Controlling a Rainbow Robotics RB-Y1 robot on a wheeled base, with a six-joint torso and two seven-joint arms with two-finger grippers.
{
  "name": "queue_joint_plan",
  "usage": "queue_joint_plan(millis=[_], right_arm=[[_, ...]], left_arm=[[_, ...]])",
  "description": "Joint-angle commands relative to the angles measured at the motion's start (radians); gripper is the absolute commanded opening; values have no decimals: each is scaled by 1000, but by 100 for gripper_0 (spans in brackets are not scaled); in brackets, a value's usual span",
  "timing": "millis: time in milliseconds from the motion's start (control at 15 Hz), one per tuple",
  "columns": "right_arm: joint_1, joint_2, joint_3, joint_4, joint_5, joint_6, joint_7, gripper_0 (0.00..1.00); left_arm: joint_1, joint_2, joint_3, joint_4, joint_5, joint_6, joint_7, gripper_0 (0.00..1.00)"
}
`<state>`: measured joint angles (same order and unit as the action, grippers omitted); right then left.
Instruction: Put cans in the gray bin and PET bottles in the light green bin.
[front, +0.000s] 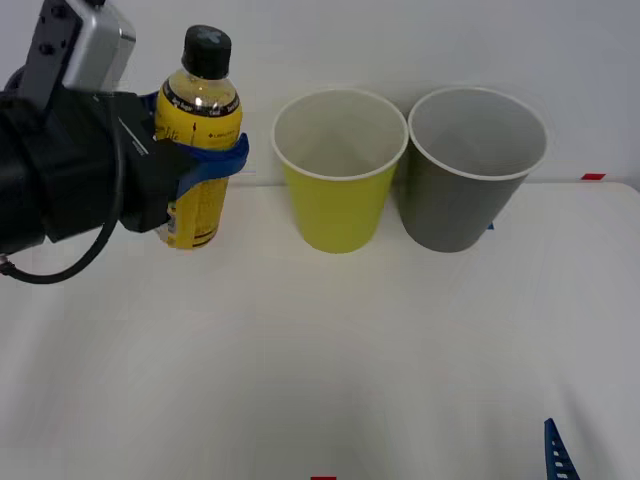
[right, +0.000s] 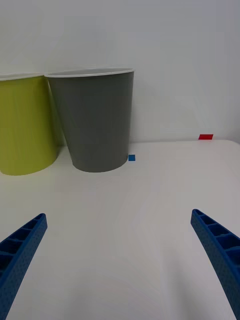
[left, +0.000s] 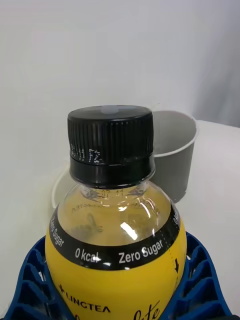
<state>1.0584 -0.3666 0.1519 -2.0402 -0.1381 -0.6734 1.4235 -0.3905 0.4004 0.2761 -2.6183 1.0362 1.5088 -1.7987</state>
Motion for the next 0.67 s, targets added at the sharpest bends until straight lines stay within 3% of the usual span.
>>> queue_joint_plan(millis=[67,400,667], right_arm=[[0,0,0,0,0,0,0,100],[0,0,0,0,0,0,0,100],[0,0,0,0,0,0,0,100]], left_arm=[[-131,-52,22,43,-22,67,151,0],[-311,-120,-37,235,-188,56,167,0],[-355,-138,-104,376,-246,-79,163,0]])
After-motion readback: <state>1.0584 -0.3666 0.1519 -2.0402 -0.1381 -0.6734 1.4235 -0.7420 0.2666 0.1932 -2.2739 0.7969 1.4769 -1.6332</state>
